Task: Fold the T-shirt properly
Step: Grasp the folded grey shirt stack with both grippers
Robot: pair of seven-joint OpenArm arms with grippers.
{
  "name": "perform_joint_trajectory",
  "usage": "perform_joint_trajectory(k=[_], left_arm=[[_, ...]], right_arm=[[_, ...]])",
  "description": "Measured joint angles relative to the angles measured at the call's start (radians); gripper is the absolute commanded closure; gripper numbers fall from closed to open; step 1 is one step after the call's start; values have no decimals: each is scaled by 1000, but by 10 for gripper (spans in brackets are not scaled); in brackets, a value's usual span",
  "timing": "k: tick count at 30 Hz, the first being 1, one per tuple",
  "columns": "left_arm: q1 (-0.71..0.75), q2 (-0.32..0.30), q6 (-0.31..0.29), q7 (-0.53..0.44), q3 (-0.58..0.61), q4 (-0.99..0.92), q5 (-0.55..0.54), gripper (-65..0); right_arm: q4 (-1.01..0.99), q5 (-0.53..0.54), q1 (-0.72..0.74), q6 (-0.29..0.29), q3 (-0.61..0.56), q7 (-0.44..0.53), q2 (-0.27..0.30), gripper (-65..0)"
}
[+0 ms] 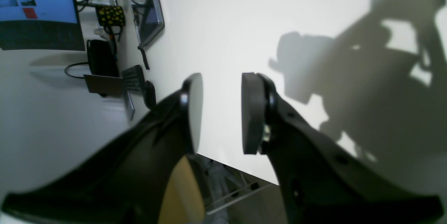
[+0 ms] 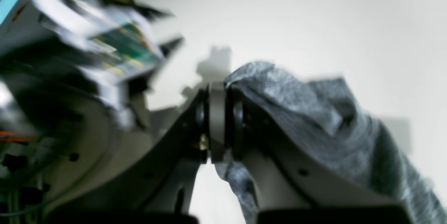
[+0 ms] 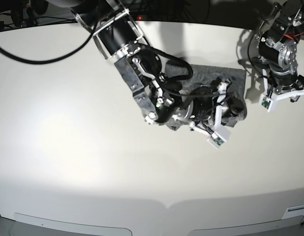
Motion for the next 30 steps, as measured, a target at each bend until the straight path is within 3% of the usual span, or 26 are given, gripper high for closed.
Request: perform_joint_trajectory(k=[5,13,18,23,30], left_arm=[[0,0,0,0,0,0,1,-180],[0,0,0,0,0,0,3,-180],[0,0,0,8,0,1,4,-180],[0,0,0,8,0,1,4,-180],[0,-11,1,9,0,1,5,-180]], right_arm=[[-66,-2,19,0,-31,40,1,0],[-68,-11,50,0,-222,130,1,0],[-68,-31,47,0,-282,134,1,0],[-68,-34,49,0,-281,206,1,-167],[-68,-51,50,0,-281,288,2,-181]])
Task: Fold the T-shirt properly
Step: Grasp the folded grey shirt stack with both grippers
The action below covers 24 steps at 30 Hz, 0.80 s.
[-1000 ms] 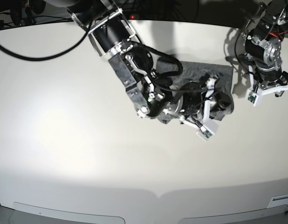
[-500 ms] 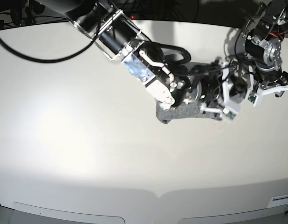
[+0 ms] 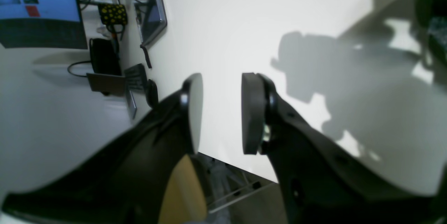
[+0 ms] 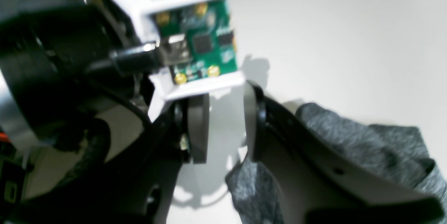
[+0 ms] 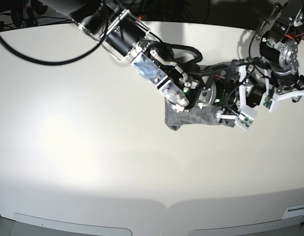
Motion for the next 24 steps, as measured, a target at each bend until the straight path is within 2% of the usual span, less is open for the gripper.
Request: perform_joint_trajectory(k=[2,3,5,7,11,13,15,18,24], left_arm=[[0,-2,0,-1,0,0,19,-180],[0,-2,19,-2,0,0,23,-180],[0,2,102,-1,0,2,59,-180],[0,13,137,-5,0,27,77,-180],[0,93,148,-2,0,157,66,-180],[3,145,152,-10,0,240,11,-180],[40,212,153,-60,-2,280,-46,-180],[127,284,147,-157,-2,265,-164,-180],[185,314,146,-247,-3,253,-219,-180]], right_arm=[[0,0,1,0,12,2,0,-181],[0,-4,3,0,26,2,-1,-181],[0,-56,12,4,69,-3,-5,-181],[0,-131,29,4,137,-10,-4,-181],[0,-214,62,-11,298,-17,-4,-180],[0,-270,69,-12,364,-37,-4,-180],[0,-286,66,-16,396,-85,0,-180],[-23,-285,64,-15,391,-80,-1,-180],[-151,-298,64,-12,392,-77,14,-180]])
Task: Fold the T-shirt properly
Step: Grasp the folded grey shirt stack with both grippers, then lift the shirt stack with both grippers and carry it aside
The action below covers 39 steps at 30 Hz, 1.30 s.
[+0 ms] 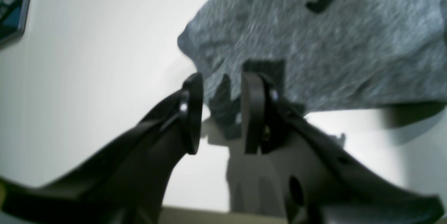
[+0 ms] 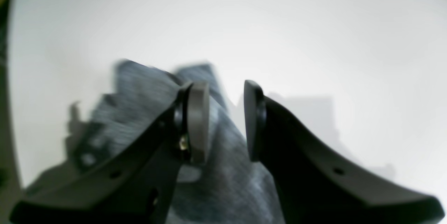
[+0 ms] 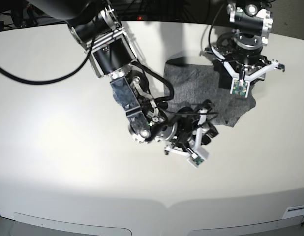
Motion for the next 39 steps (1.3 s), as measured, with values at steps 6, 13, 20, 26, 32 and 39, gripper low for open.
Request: perform_joint_trajectory(k=[6,13,20,26,32,39], left_arm=[[-12,13,-5,-108,0,-92,-45,-180],[-151,105,-11,-113,-1,-409,-51,-180],[-231,107,-81,-188,-2,-563,68,-180],[-233,46,-90,-218,3,-590,89,-180],[-235,-32,-93,-227,3,-593,84,-180],[-238,-42,-97,-239,4,-595,84,-180]], right_arm=[[-52,-69,-2,-3,-2,17,21,-180],[-51,-65,-10,-3,0,10,92,-180],[-51,7,-61,12,0,-18,101,-180],[-34,148,-121,13,0,-69,134,-180],[84,235,-235,16,1,-134,193,-180],[274,258,-381,11,-7,-181,211,-180]])
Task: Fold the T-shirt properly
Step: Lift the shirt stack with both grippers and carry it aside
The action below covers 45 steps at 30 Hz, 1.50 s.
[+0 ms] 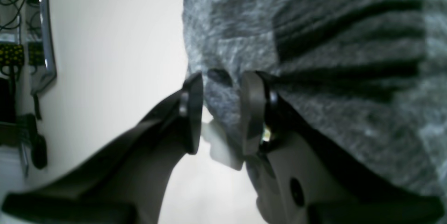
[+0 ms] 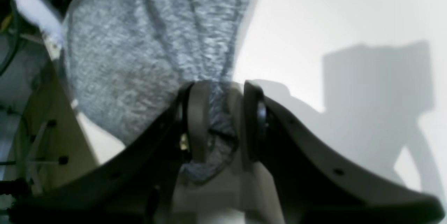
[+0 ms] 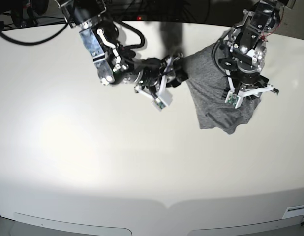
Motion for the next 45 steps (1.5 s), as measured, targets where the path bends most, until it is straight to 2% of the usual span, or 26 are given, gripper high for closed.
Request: perform_joint_trajectory(k=[10,14,18,21,25,35,45], left_arm=[[-11,0,-19,-21,0,0,0,-180],[-20,0,-19,-21,0,0,0,-180],[-40,0,-19,10,0,0,0,-180],[-39,0,-18,31,0,0,0,-180],[-21,0,-16,65,0,0,-5,-180],[33,0,-12,60,-1,2,2,-180],[25,0,-12,115,-1,3,5,-180]], right_arm=[[50,-7,-13,-2,-199,-2,1,-180],[50,-10,-13,-2,-217,-7,-20,-180],[50,-46,-12,-2,-215,-6,-43,-180],[50,-93,-12,1,-215,-19,-28,-180],[51,-93,-11,7,-203,-10,2,-180],[51,-116,30,5,9,11,5,-180],[51,-114,134,2,7,13,-100,-180]])
